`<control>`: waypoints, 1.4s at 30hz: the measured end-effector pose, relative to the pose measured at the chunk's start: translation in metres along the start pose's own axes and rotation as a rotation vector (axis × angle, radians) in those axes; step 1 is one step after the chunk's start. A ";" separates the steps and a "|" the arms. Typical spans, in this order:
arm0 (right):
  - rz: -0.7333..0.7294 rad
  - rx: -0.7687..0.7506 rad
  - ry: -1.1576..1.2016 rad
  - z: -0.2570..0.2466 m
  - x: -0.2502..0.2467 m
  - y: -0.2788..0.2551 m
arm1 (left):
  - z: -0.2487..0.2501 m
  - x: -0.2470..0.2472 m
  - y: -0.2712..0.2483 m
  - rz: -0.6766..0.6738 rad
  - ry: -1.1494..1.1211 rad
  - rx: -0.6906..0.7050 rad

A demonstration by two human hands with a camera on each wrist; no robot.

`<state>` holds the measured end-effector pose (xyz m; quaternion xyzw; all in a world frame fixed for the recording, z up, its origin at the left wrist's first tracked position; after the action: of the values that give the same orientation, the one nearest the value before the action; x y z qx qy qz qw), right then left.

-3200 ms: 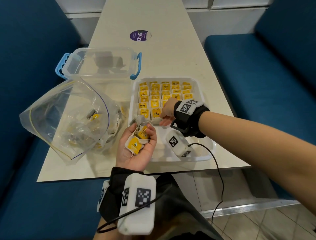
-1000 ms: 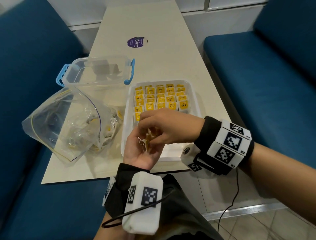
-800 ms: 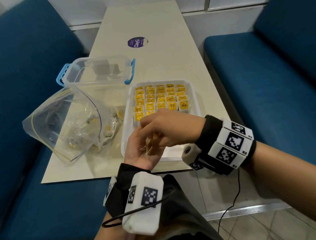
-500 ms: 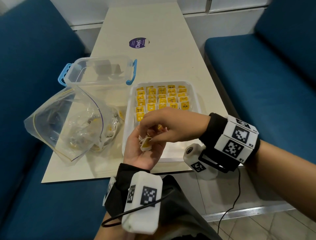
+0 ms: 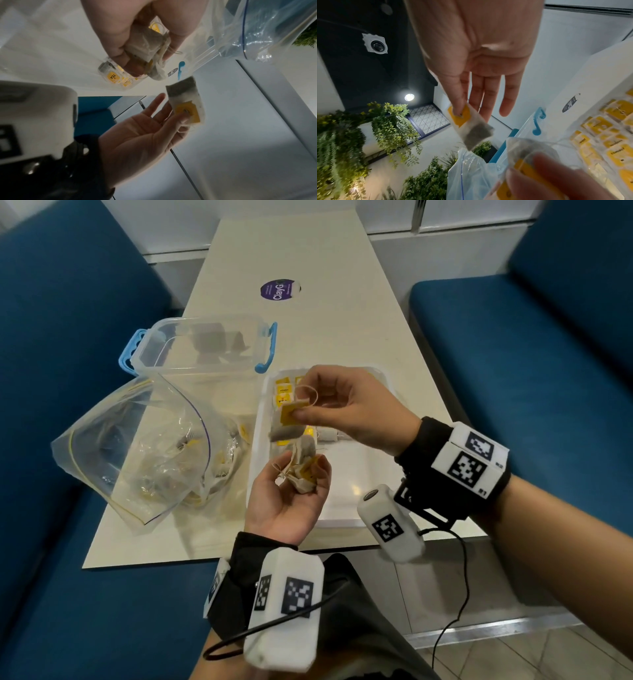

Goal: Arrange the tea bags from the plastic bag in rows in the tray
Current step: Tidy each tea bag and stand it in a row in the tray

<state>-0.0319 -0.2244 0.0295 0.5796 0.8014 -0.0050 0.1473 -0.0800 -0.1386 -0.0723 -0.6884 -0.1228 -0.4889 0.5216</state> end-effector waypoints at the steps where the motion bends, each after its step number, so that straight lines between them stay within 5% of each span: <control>1: 0.025 0.013 0.014 0.001 -0.002 0.002 | 0.000 0.000 -0.001 -0.004 0.006 -0.004; 7: 0.131 0.078 -0.004 0.011 -0.011 0.011 | 0.003 -0.002 -0.002 -0.010 0.029 0.013; 17: 0.307 0.395 0.019 0.065 -0.034 0.021 | 0.014 -0.005 -0.006 -0.013 -0.021 0.082; 30: 0.338 0.471 0.055 0.097 -0.042 0.029 | 0.022 -0.013 -0.006 -0.008 -0.037 0.096; 42: 0.295 0.848 -0.062 0.128 -0.037 0.019 | 0.028 -0.021 -0.006 0.000 -0.050 0.113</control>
<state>0.0255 -0.2759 -0.0810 0.6963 0.6327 -0.3294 -0.0801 -0.0793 -0.1048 -0.0848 -0.6698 -0.1631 -0.4640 0.5563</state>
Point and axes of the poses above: each hand's wrist, its own y-axis towards the middle knuckle, its own x-axis out of the palm, z = x × y, the point moved 6 cm from there along y, towards the middle knuckle
